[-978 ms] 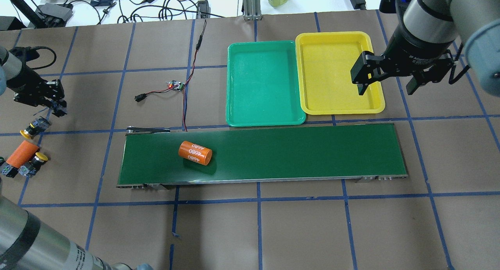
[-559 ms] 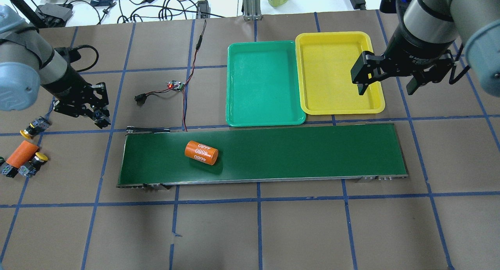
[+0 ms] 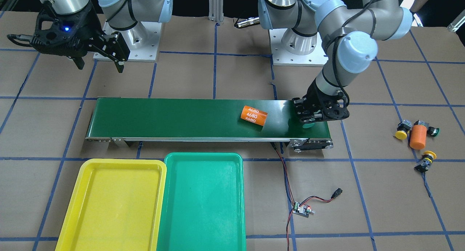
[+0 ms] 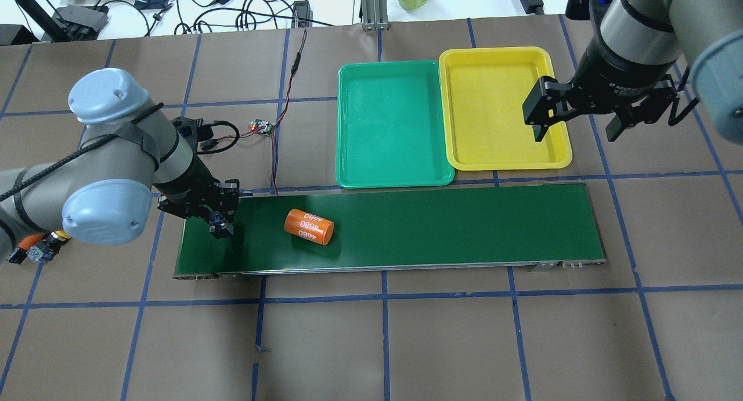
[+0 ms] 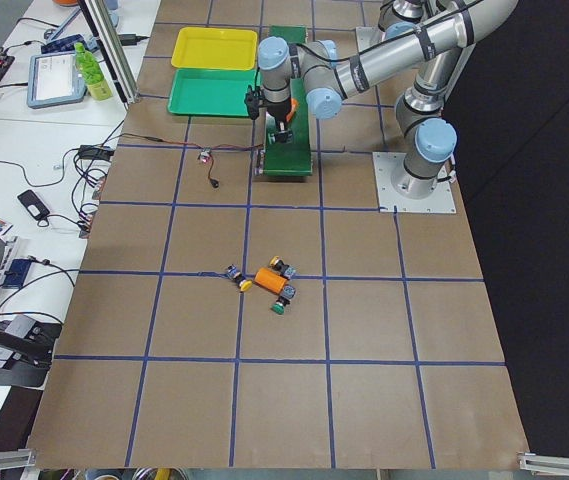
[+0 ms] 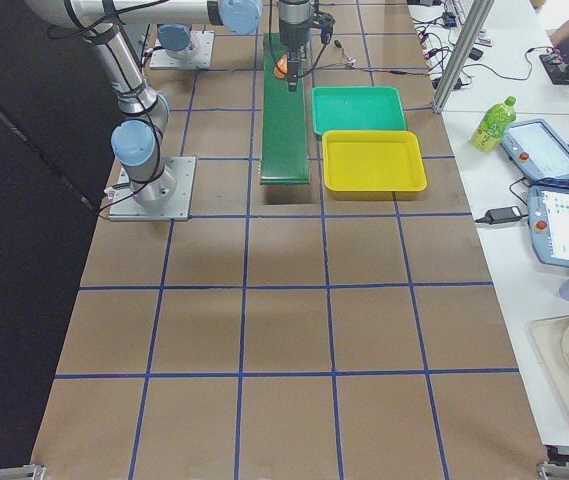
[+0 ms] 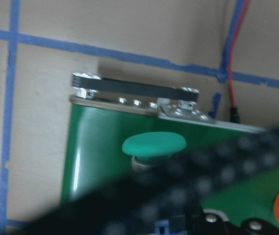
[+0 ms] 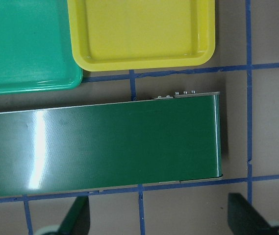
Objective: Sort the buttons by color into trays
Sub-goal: 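Set the green button on the belt and open the left gripper, then move the left gripper back and grasp the yellow-capped push button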
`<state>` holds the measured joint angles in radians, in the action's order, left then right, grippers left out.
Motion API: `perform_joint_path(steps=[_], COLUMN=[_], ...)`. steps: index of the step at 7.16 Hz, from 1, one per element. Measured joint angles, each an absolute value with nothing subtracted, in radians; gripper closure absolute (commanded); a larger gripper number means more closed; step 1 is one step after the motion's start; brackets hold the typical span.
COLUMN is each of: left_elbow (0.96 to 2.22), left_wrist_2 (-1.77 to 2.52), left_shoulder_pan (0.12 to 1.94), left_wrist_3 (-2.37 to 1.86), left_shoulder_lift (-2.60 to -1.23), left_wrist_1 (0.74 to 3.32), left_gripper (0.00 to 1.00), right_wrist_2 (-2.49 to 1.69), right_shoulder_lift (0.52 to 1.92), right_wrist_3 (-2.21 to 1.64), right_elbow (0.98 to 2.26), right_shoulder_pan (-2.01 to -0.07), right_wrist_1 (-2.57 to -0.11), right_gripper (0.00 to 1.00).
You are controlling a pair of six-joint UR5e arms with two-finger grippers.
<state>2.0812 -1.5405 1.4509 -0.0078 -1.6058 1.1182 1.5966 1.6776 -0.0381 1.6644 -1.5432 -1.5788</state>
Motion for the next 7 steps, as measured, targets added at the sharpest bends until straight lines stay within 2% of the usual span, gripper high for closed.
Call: perform_joint_path(steps=[1, 4, 7], left_elbow=[2.114, 2.108, 1.984], left_wrist_2=[-1.541, -1.538, -1.54], left_shoulder_pan=[1.459, 1.424, 1.161], left_wrist_3=[-0.007, 0.004, 0.232], left_shoulder_lift=[-1.606, -1.617, -1.646], left_wrist_1=[1.065, 1.023, 1.094], left_gripper=[0.01, 0.0, 0.0], right_wrist_2=[1.597, 1.596, 1.596], right_shoulder_lift=[1.678, 1.678, 1.678], right_wrist_3=[-0.038, -0.041, -0.041], right_elbow=[1.664, 1.664, 1.665], right_shoulder_pan=[-1.543, -1.544, -1.544], right_wrist_1=[-1.58, -1.581, -1.58], right_gripper=[0.0, 0.0, 0.0])
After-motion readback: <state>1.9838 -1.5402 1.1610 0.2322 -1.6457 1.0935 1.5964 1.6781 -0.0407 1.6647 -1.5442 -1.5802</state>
